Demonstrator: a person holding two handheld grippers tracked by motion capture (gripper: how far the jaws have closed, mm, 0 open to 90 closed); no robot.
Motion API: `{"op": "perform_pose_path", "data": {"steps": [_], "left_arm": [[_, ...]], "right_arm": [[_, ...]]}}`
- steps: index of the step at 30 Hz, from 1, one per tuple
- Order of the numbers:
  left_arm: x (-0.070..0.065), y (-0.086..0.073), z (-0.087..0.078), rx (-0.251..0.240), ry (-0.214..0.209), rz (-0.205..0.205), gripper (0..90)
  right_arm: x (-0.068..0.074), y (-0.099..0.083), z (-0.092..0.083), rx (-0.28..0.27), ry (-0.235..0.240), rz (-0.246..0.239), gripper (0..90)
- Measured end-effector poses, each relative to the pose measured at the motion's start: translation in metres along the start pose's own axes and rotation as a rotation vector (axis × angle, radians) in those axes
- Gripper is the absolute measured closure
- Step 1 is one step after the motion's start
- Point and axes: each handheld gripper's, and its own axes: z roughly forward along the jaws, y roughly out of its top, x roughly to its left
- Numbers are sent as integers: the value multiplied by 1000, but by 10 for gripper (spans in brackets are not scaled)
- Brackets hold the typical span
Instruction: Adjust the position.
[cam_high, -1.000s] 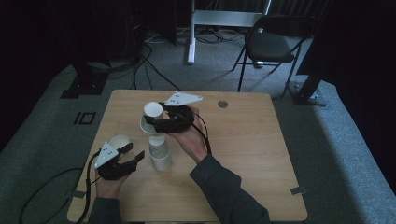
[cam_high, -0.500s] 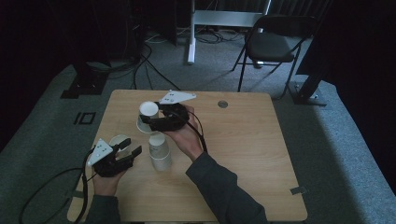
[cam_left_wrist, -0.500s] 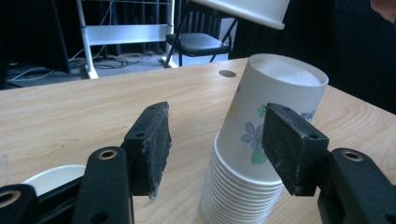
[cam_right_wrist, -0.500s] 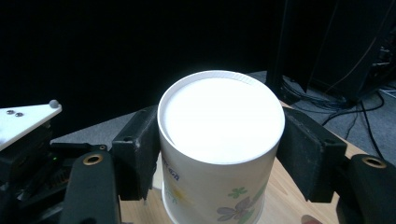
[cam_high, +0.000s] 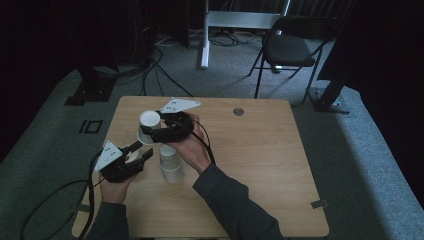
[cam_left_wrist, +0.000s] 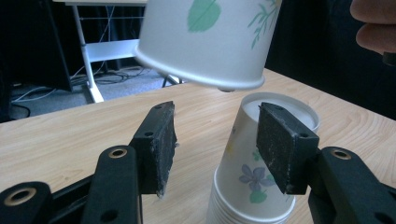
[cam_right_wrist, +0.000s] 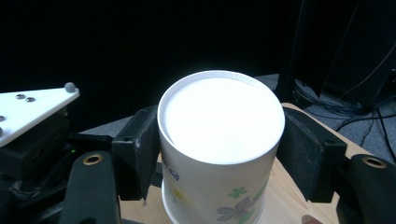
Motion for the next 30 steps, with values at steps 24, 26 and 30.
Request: {"op": "perform_pose_path", "data": {"steps": [24, 26, 30], "left_arm": [[7, 13, -3, -53, 10, -16, 510], [7, 12, -2, -53, 2, -16, 534], [7, 11, -1, -60, -4, -18, 597]], "right_arm": [[3, 1, 4, 2, 54, 29, 337], [3, 1, 4, 0, 54, 32, 338], [0, 0, 3, -9, 51, 54, 338]]}}
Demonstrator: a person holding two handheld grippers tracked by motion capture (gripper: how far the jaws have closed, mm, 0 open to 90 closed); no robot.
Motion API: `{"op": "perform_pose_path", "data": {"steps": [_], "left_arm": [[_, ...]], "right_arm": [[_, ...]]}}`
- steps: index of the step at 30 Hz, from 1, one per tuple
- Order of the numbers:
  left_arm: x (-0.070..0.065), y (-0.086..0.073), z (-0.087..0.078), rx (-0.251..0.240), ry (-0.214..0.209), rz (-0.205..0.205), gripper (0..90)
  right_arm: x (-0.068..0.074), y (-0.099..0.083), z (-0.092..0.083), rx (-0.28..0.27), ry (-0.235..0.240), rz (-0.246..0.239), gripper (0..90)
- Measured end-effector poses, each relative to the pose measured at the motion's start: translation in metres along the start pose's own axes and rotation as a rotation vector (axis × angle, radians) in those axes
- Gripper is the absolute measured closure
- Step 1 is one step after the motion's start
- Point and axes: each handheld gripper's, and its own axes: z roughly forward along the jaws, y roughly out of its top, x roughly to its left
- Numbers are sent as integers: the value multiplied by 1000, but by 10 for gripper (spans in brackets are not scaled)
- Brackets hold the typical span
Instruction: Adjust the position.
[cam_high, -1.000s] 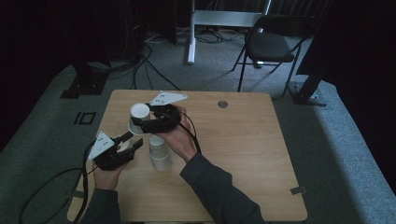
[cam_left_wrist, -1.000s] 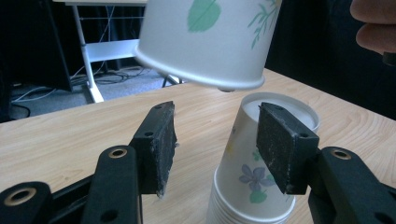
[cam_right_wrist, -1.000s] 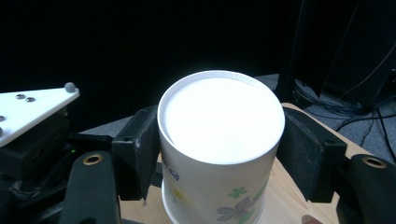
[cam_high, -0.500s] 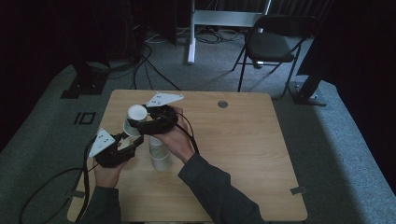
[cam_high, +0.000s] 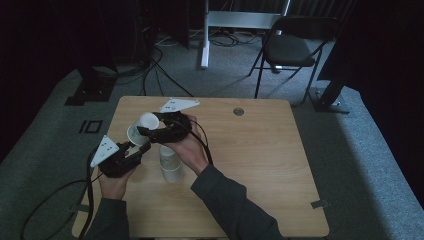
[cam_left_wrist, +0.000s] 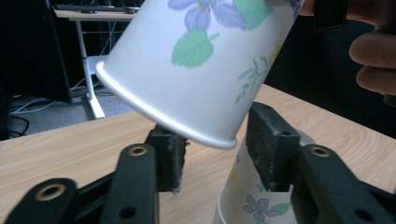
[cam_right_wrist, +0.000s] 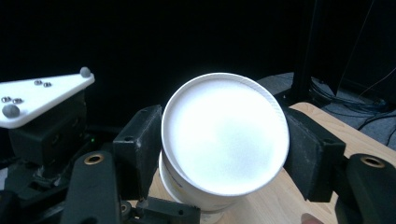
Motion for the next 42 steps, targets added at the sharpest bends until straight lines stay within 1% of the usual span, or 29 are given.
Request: {"op": "perform_pose_path", "data": {"steps": [5, 7, 14, 17, 21, 24, 26, 31, 34, 35, 36, 38, 40, 42], "left_arm": [[0, -1, 0, 3, -4, 8, 677], [-1, -1, 0, 4, -8, 2, 698], [-2, -4, 2, 16, -23, 13, 803], [-3, -4, 3, 19, -30, 19, 829], [-4, -5, 4, 22, -32, 23, 840], [-2, -5, 3, 21, -21, 18, 854], [-1, -5, 3, 20, -14, 16, 856], [-1, -5, 3, 30, -6, 18, 857], [-2, -6, 4, 34, -6, 17, 857], [-1, -6, 5, 38, -7, 20, 857], [-2, -6, 6, 38, -6, 15, 857], [-2, -7, 7, 47, -2, 19, 856], [-2, -7, 7, 45, -4, 19, 855], [-2, -6, 6, 38, -7, 16, 855]], "right_arm": [[-5, -1, -1, -10, 10, 38, 337], [-6, -2, -1, -7, 16, 45, 336], [-10, -4, -2, -7, 24, 73, 323], [-10, -4, -2, -4, 23, 78, 313], [-10, -4, -3, -3, 16, 71, 304], [-10, -5, -3, -6, -4, 64, 291], [-11, -6, -5, -8, -8, 59, 290], [-10, -5, -10, -19, -32, 29, 288], [-8, -4, -13, -41, -35, 11, 295], [-6, -3, -14, -53, -31, 4, 299], [-5, -3, -15, -59, -28, -2, 301], [-2, -2, -15, -67, -21, -21, 305], [-1, -1, -13, -56, -14, -33, 307], [-2, -2, -10, -38, -11, -29, 313]]}}
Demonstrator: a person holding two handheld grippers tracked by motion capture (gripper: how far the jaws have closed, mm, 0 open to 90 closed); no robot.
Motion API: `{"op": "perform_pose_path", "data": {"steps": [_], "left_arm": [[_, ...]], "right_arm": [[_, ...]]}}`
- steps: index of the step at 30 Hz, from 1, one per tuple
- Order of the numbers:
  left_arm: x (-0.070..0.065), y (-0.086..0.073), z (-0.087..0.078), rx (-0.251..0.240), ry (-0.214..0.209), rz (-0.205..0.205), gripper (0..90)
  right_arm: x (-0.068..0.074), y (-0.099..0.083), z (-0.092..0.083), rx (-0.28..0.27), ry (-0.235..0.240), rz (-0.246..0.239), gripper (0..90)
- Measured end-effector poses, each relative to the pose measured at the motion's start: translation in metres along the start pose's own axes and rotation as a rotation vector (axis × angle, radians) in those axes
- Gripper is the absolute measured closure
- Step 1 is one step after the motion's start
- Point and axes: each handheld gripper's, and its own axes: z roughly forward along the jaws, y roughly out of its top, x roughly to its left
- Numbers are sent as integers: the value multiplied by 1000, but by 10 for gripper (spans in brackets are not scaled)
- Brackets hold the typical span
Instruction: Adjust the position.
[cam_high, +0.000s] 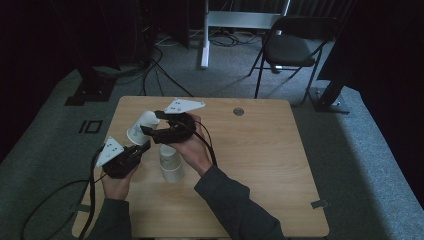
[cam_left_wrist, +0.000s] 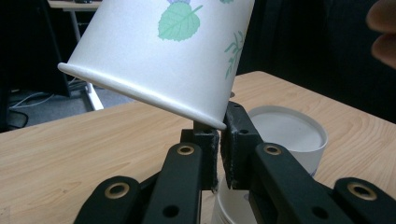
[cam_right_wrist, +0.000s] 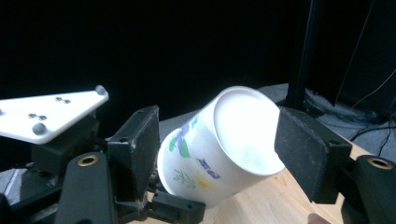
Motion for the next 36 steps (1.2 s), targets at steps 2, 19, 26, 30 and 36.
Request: {"op": "perform_pose_path", "data": {"steps": [2, 19, 26, 30, 36], "left_arm": [[0, 1, -2, -10, -8, 3, 853], [2, 4, -8, -87, -12, -26, 833], [2, 6, -11, -107, -23, -37, 846], [-1, 7, -10, -86, -30, -14, 864], [-6, 9, -8, -62, -37, 25, 864]], "right_arm": [[-2, -2, 2, 9, 0, 9, 318], [-11, -12, 7, 54, -17, 81, 420], [-12, -16, 8, 66, -10, 82, 436], [-12, -14, 6, 60, -14, 84, 440], [-15, -11, 3, 47, -52, 96, 439]]}}
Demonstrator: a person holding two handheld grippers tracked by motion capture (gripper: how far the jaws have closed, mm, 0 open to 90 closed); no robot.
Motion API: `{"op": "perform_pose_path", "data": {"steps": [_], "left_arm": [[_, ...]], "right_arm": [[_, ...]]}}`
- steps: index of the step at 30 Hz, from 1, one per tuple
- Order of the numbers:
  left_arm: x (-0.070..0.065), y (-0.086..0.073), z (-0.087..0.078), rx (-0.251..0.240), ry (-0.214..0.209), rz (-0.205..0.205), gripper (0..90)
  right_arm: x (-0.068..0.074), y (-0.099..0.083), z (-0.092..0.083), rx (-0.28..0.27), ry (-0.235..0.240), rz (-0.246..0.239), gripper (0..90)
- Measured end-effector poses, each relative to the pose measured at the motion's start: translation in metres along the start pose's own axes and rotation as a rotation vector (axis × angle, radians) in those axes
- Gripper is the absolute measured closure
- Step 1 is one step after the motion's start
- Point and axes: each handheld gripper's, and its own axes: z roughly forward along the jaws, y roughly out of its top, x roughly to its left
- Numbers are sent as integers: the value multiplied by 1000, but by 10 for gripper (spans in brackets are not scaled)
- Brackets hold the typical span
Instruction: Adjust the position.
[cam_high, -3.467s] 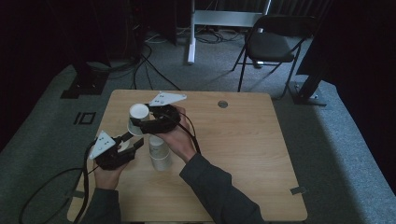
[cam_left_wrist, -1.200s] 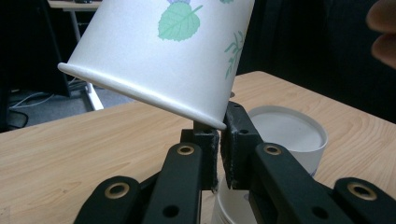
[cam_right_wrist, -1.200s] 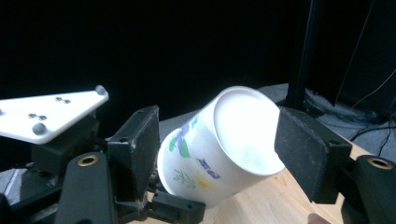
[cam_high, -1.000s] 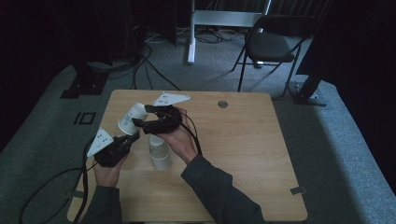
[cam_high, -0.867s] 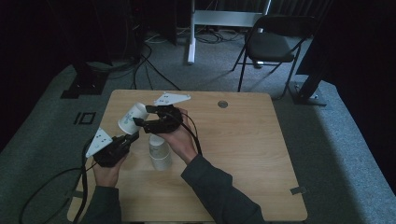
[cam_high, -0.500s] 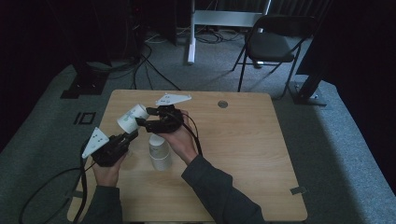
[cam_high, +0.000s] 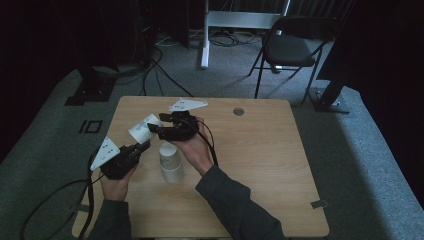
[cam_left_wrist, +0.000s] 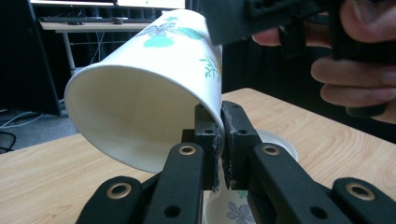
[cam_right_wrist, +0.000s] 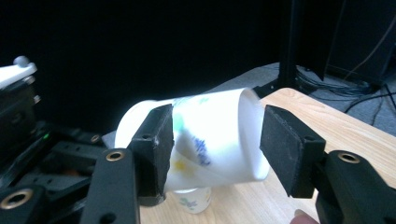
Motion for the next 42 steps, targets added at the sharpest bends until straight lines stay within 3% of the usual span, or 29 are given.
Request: {"op": "perform_pose_path", "data": {"steps": [7, 12, 24, 33, 42], "left_arm": [[-7, 7, 2, 19, -14, 49, 868], [-4, 11, 1, -15, -17, 30, 872], [0, 19, 4, -49, -14, 9, 864], [1, 23, 8, -38, 17, 12, 869], [4, 25, 9, -16, 48, 10, 869]], "right_arm": [[-8, 2, -4, -41, -49, 51, 440], [-12, 1, -6, -33, -81, 56, 442], [-13, -7, -7, -4, -102, 38, 444], [-11, -11, -8, 10, -98, 18, 446], [-19, -19, -23, 5, -119, 15, 442]]}}
